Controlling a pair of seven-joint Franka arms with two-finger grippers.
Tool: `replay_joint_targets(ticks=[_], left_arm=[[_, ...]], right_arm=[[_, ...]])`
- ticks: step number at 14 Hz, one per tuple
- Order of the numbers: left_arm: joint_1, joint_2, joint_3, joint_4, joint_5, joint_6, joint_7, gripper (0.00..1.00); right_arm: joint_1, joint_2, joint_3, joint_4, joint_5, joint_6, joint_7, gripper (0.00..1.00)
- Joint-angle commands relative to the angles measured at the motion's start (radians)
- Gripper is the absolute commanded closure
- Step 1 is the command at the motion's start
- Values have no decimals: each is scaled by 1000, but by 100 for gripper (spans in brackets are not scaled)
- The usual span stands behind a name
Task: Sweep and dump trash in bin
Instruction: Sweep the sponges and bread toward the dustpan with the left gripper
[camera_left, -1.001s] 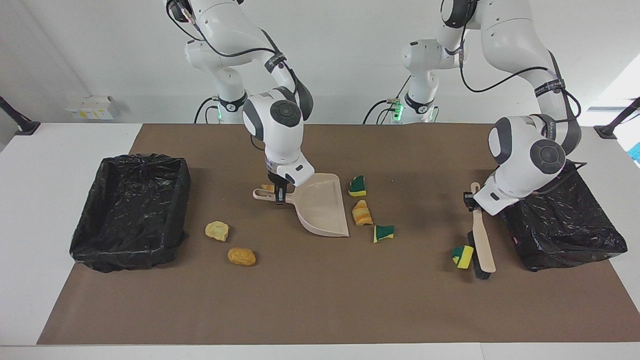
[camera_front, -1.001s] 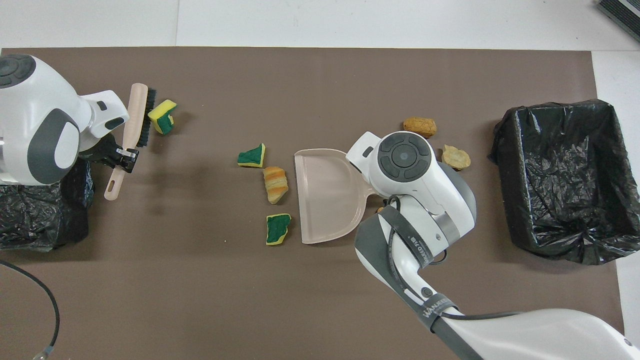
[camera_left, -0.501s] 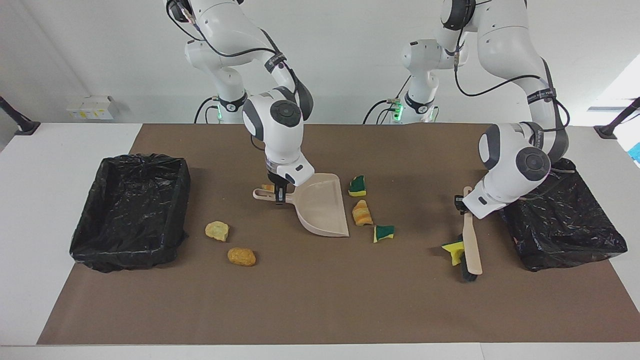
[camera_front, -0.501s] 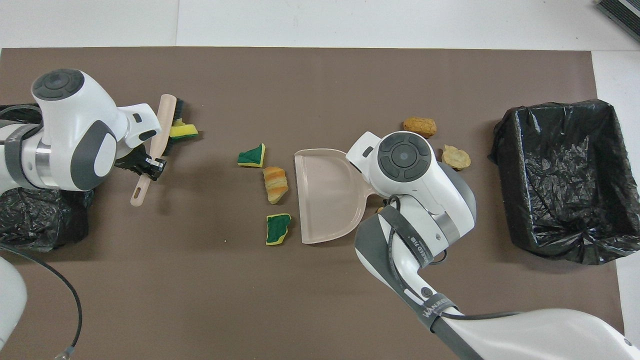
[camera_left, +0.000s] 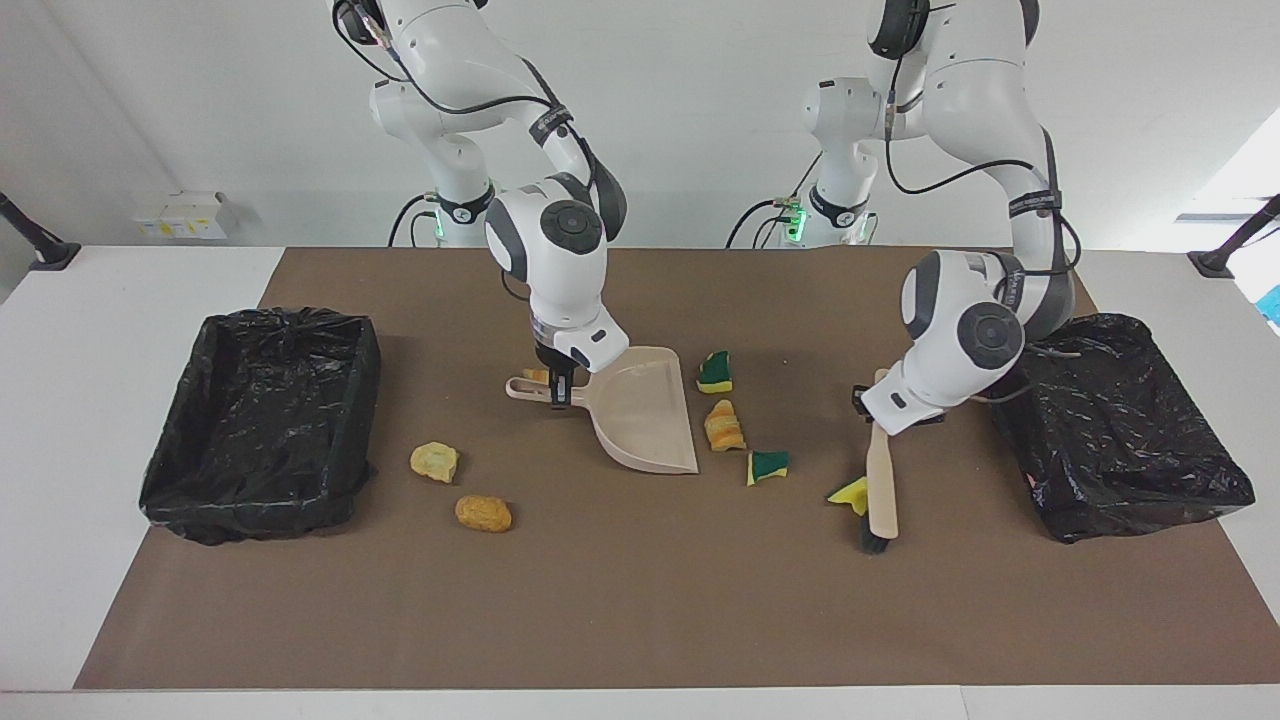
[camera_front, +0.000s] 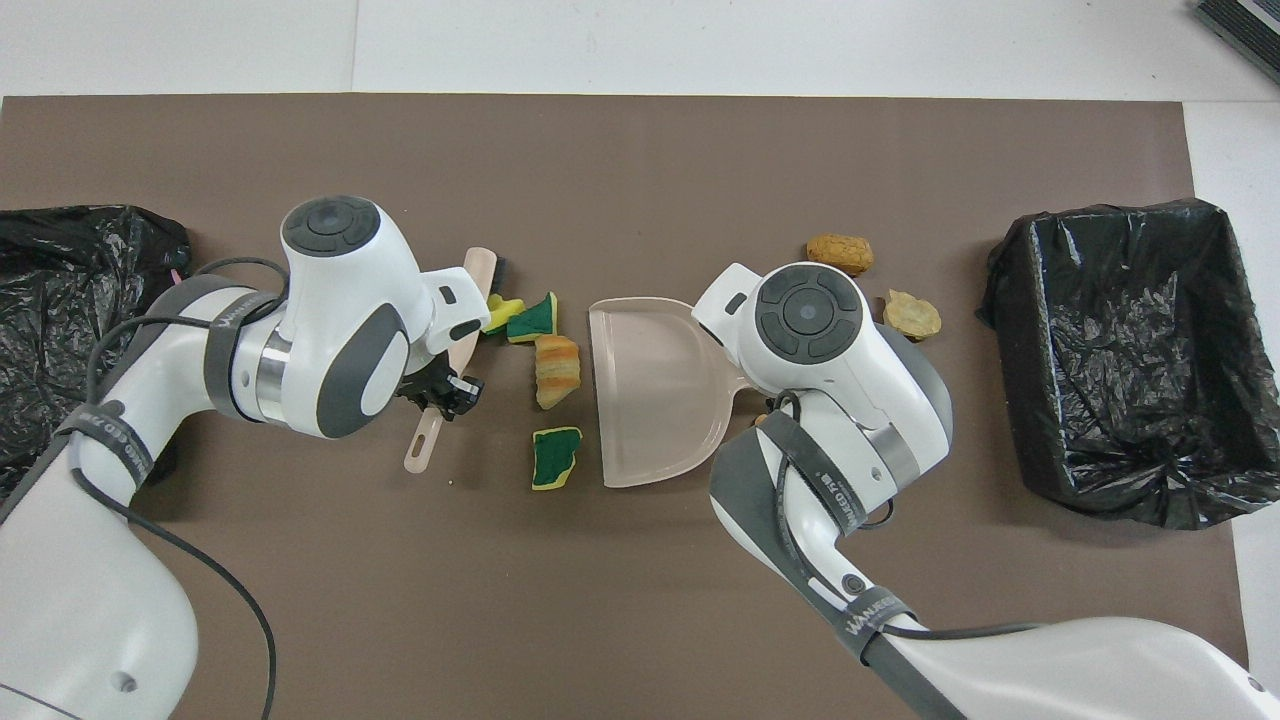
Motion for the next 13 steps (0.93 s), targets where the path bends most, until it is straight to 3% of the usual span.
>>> replay_joint_targets(ticks=[1,8,13], left_arm=[[-53,-68,14,-62,-62,-35,2,100],[-151,-126,14,-128,-312,-57,-55,100],[-8,-211,17,-120,-381,-132,-60,100]], right_arm=[[-6,5,9,-9,-18,31,46,100],[-6,5,9,-9,-16,31,51,100],[-6,5,9,-9,-16,31,54,100]])
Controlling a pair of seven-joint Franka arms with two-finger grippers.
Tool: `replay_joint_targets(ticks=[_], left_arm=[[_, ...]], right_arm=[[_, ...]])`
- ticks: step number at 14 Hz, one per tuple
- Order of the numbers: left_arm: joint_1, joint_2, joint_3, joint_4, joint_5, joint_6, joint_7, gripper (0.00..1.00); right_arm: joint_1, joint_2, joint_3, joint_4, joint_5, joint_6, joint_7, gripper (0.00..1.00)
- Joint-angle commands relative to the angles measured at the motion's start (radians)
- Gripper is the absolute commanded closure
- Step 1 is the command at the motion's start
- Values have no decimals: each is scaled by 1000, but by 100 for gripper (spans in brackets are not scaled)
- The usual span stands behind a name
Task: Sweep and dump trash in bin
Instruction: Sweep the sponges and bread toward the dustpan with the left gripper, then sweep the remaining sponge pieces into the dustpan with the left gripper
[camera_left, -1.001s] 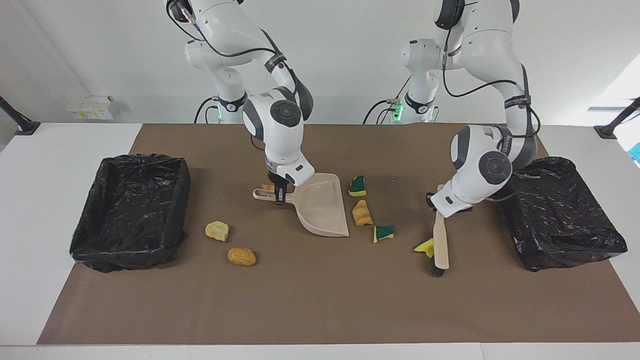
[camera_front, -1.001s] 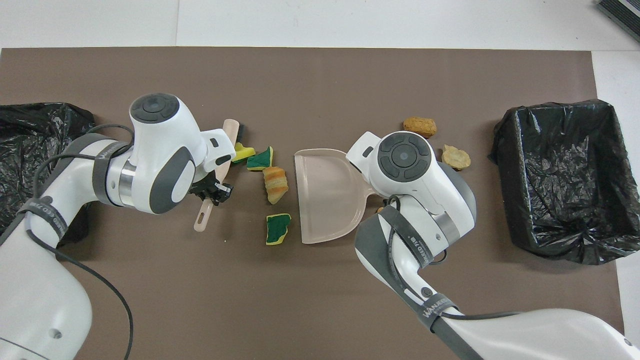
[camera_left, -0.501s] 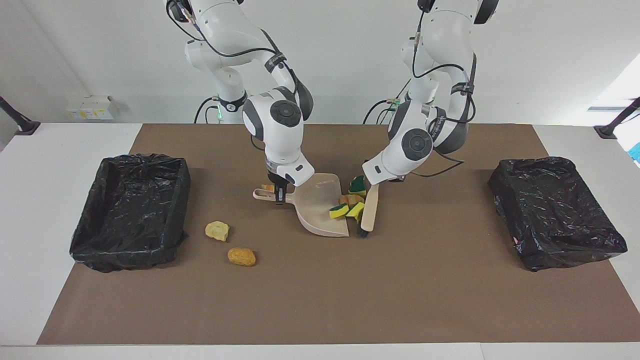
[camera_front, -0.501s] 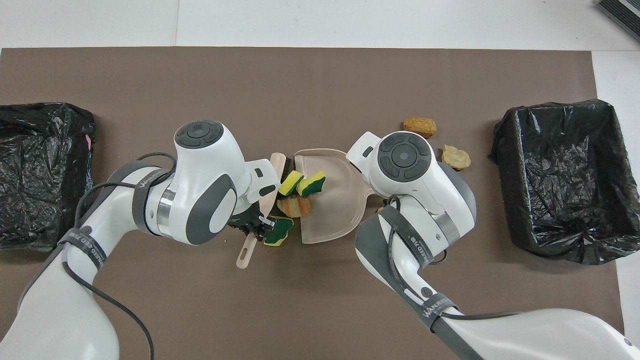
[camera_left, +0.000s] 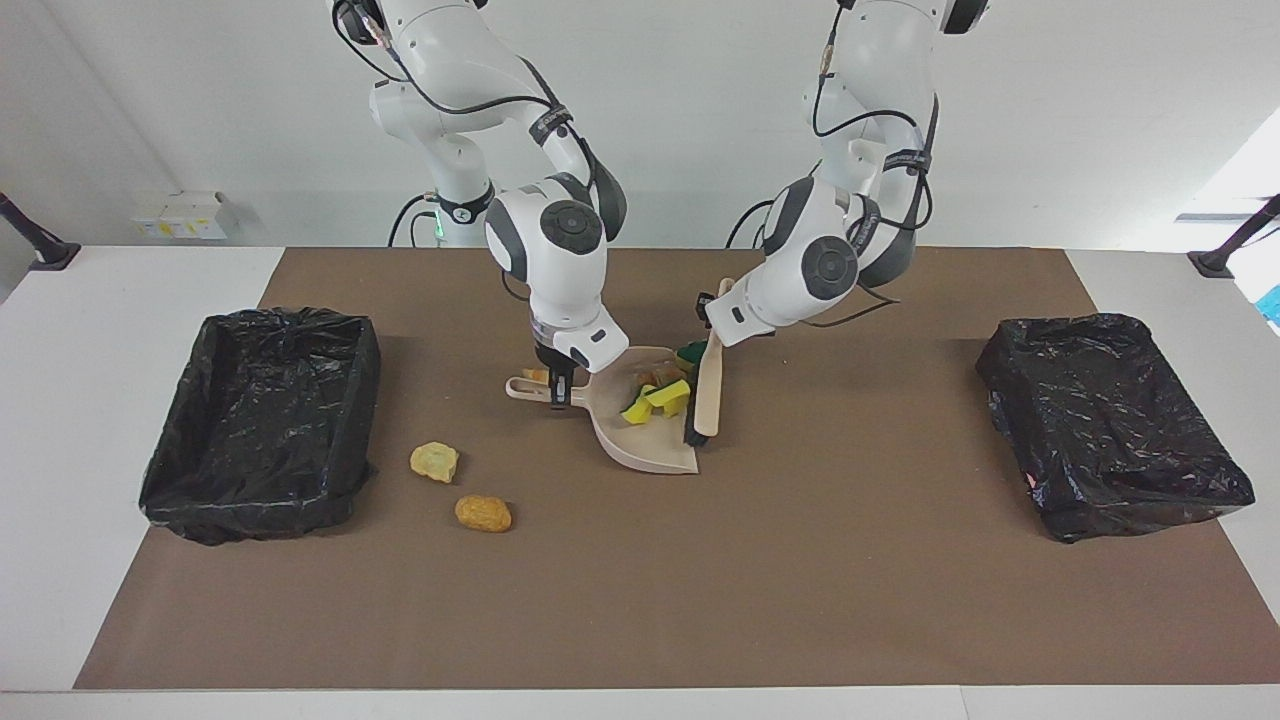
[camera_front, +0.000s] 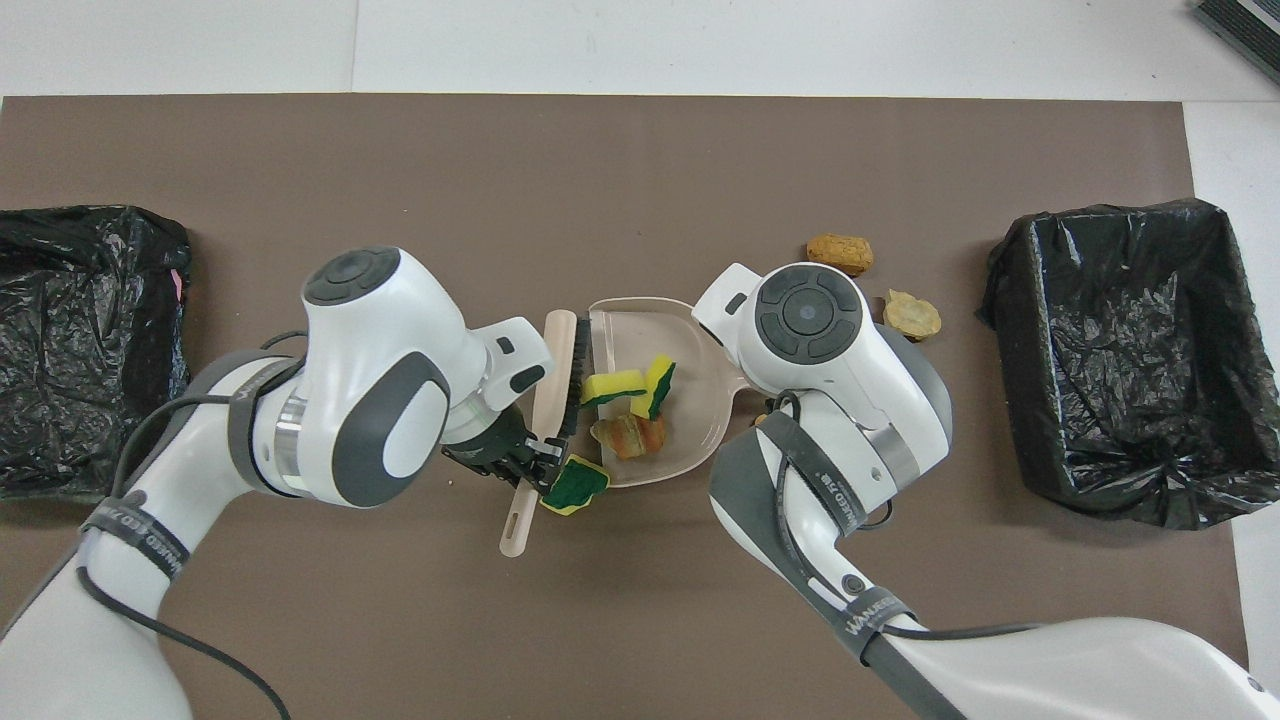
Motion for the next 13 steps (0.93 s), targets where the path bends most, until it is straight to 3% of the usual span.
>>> replay_joint_targets(ticks=[1,3,6,10,13], left_arm=[[81,-74,3,-38,-27,-120,-34,100],[81,-88,5,-39,-18,-288,-144,100],[49,-120,-1,-80,-13,-308,-264,100],[-86,-238,-1,-270,-12,-160,-494,100],[-127,-254,-3,-301,-20,-34,-673,100]], right_arm=[[-6,5,9,-8,-16,31,49,100],[-6,5,9,-8,-16,31,48,100],[-9,5,8,-13,-16,29,46,100],[-17,4,8,-17,-16,29,35,100],[-24,3,8,-25,-18,32,-23,100]])
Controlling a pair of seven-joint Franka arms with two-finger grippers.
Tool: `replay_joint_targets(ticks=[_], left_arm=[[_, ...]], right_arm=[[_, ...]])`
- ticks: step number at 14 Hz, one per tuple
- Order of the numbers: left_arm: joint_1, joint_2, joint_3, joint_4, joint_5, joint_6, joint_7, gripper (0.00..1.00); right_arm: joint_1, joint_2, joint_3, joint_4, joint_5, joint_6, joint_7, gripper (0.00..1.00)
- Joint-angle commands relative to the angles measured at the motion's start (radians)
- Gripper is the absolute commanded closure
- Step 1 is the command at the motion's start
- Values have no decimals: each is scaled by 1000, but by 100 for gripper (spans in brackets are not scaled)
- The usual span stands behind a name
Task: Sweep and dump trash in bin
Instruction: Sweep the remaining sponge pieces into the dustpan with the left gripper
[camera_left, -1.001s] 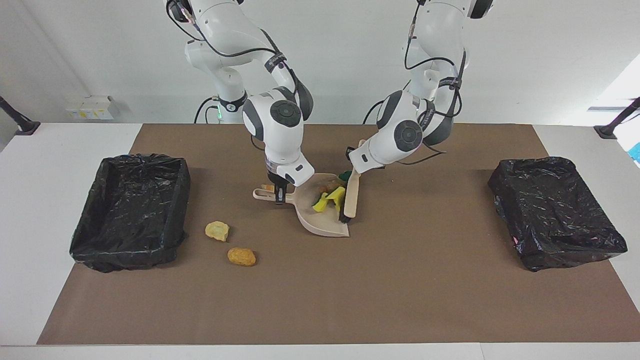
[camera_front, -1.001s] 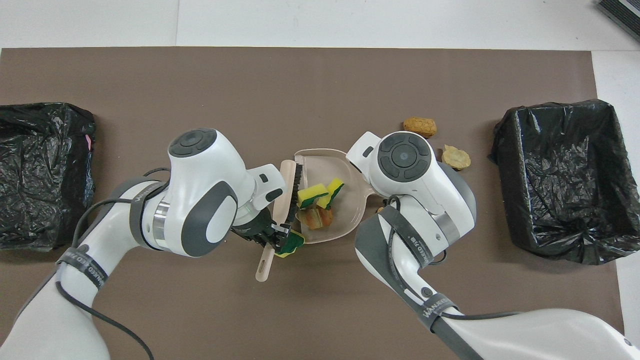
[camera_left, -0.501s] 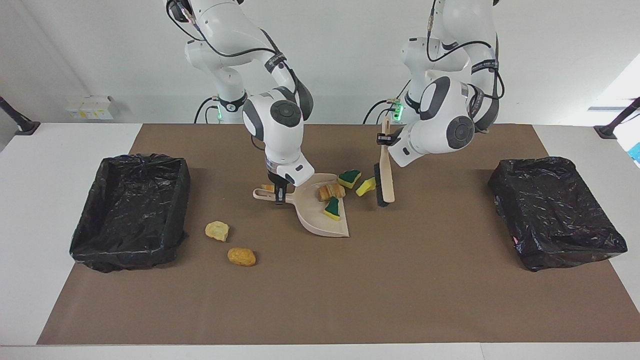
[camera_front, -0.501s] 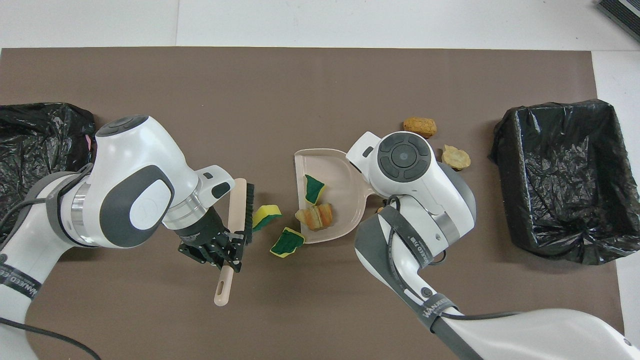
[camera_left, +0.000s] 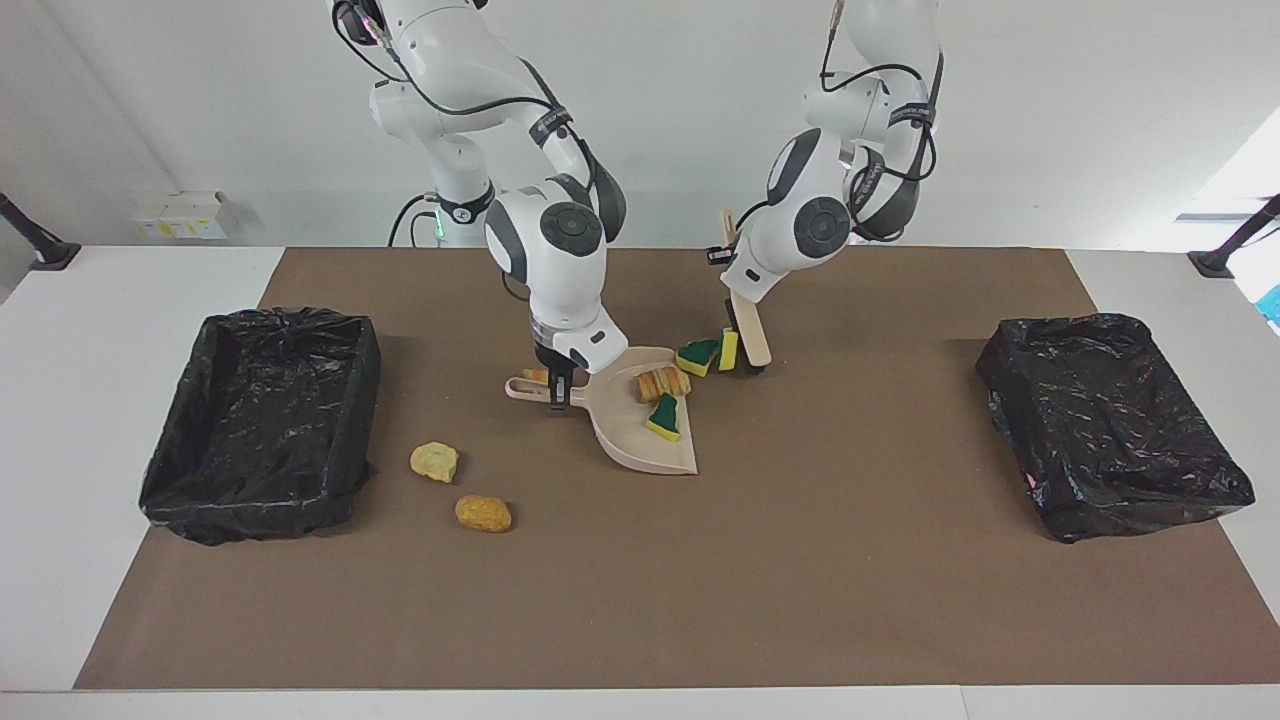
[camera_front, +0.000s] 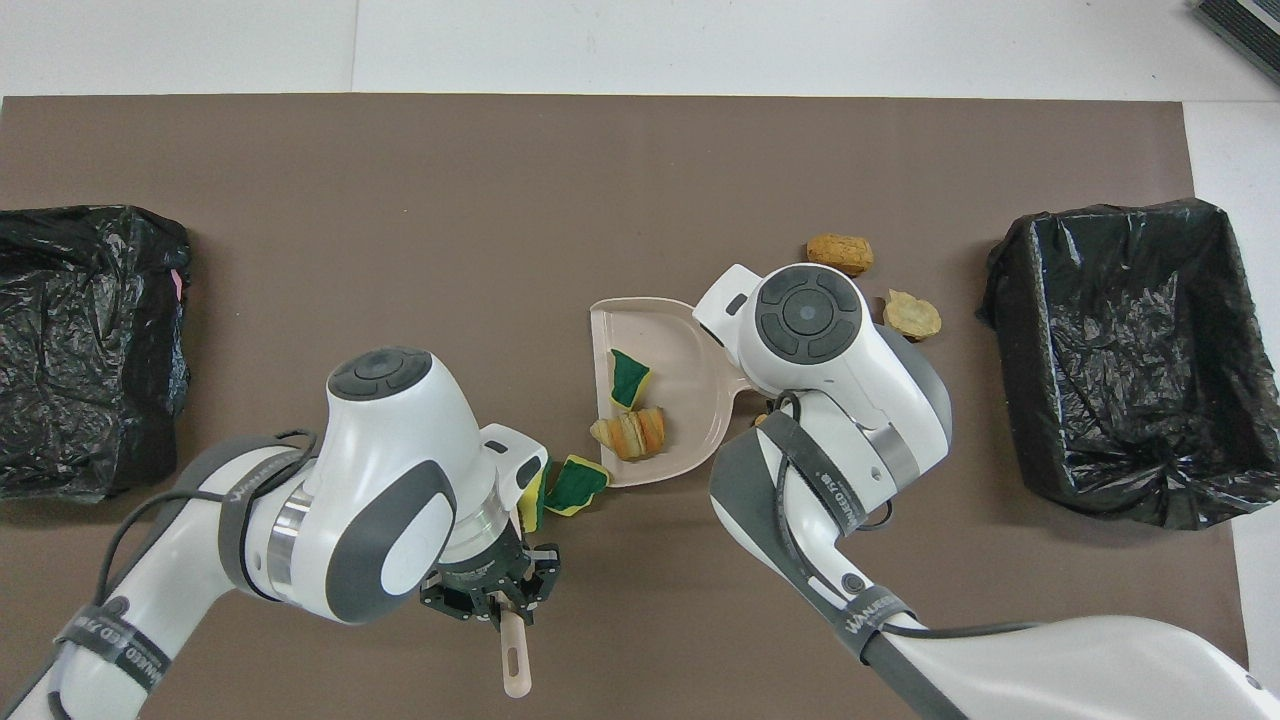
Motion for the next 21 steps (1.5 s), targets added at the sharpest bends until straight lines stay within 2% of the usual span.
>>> replay_joint_targets(ticks=[1,6,9,12,14,16,18,21], left_arm=[[-35,-39,15,-59,-24,174,-150,100],[-61,-11,15,-68,-84,366,-173,100],[-46,61,16,18,-129,468,-157,100],[-15,128,15,136,-129,433,-51,100],[23,123,15,177,-136,419,-44,100],[58,100,10,187,-144,359,-37,100],[48,69,12,146,-147,360,-2,100],[-6,63,12,96,-147,345,17,100]], right_arm=[[-27,1,8,-20,-18,34,-54,100],[-38,1,6,-20,-58,37,-174,100],[-35,-2,6,-22,-85,30,-220,100],[-30,-3,6,-22,-108,29,-226,100],[-30,-3,8,-22,-113,29,-224,100],[-30,-3,8,-22,-113,29,-224,100],[-30,-3,8,-22,-112,29,-223,100],[-33,-3,8,-23,-112,34,-218,100]])
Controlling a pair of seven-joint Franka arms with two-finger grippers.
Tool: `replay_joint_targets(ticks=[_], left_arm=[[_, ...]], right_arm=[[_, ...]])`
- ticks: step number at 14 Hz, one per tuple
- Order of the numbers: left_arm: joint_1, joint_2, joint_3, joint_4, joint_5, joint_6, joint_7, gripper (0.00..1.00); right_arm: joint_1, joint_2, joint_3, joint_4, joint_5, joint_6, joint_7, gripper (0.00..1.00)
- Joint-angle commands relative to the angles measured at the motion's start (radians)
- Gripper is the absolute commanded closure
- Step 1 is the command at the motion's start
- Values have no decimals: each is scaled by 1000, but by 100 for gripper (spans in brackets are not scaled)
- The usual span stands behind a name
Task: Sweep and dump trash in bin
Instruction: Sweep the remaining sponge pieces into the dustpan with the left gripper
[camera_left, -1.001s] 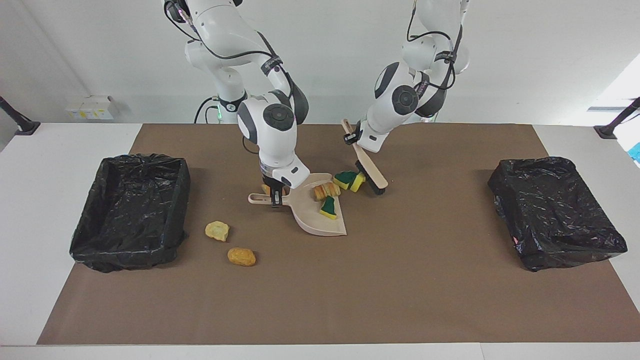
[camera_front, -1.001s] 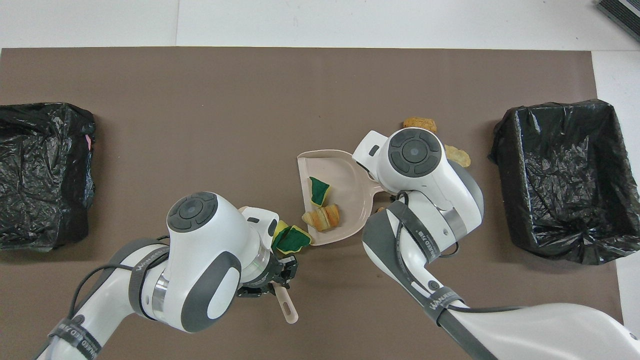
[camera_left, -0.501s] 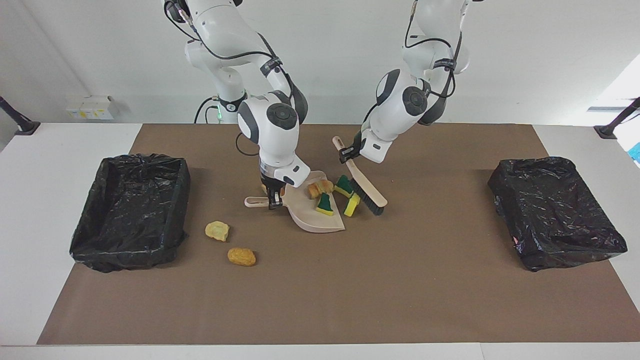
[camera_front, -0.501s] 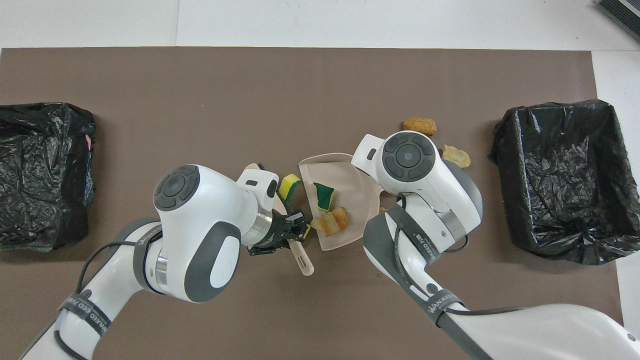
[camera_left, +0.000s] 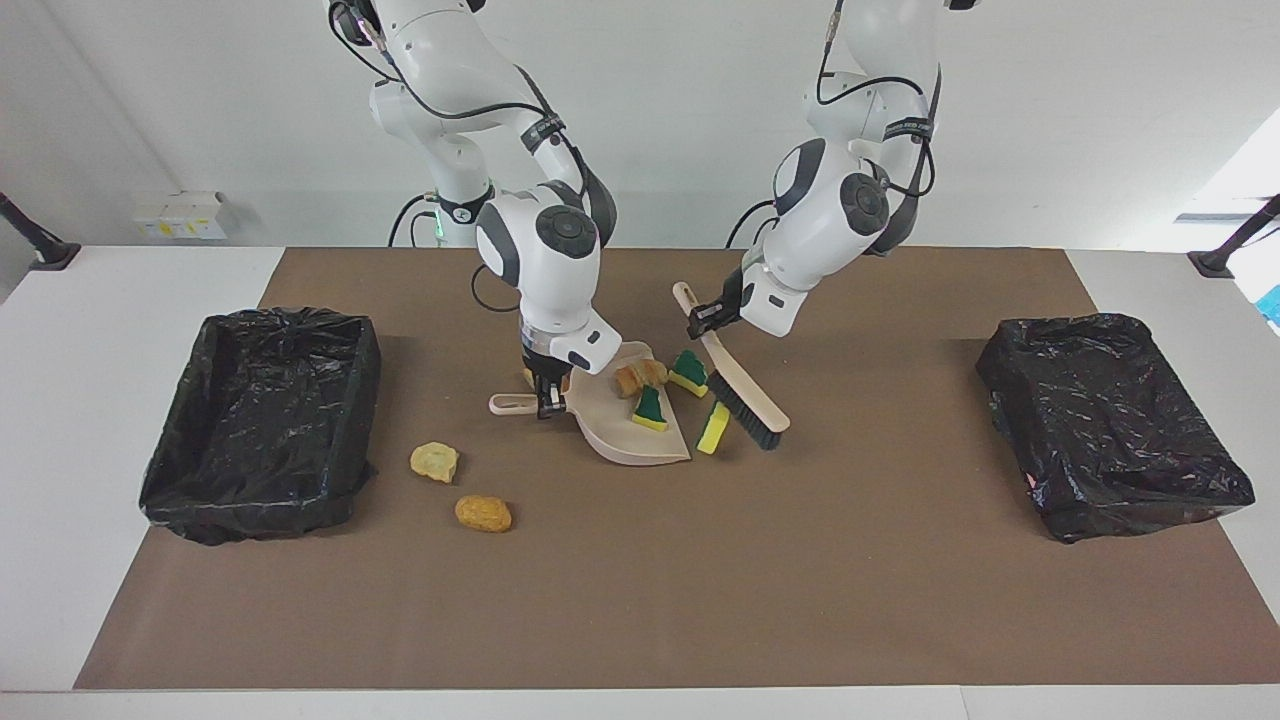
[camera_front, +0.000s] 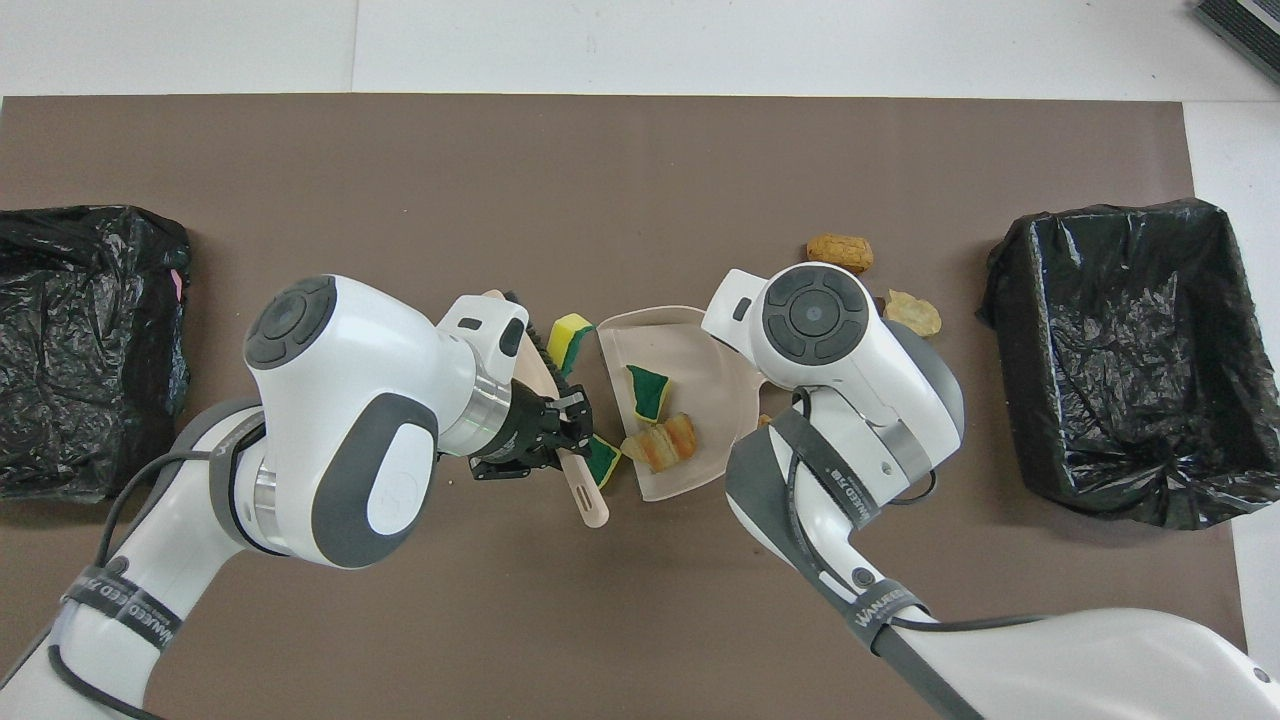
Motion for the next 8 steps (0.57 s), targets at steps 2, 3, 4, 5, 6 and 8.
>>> replay_joint_targets(ticks=[2,3,4,5,6,8], left_arm=[[-38,-65,5,-81,-21,-139,11,100],[-38,-74,7,-83,-20,-208,4,100],[-35,-74,10,-78,-9,-253,-7,100],[-26,-73,10,-75,-3,-275,-24,100],[-18,-74,13,-74,13,-290,-30,100],[-11,-81,13,-78,39,-315,-30,100]], right_arm=[[-14,-6,6,-22,-28,18,-26,100],[-14,-5,6,-22,-28,18,-26,100],[-14,-6,6,-22,-28,18,-26,100],[-14,-5,6,-22,-28,19,-25,100],[-14,-5,6,-24,-28,19,-25,100],[-15,-5,6,-24,-28,19,-23,100]])
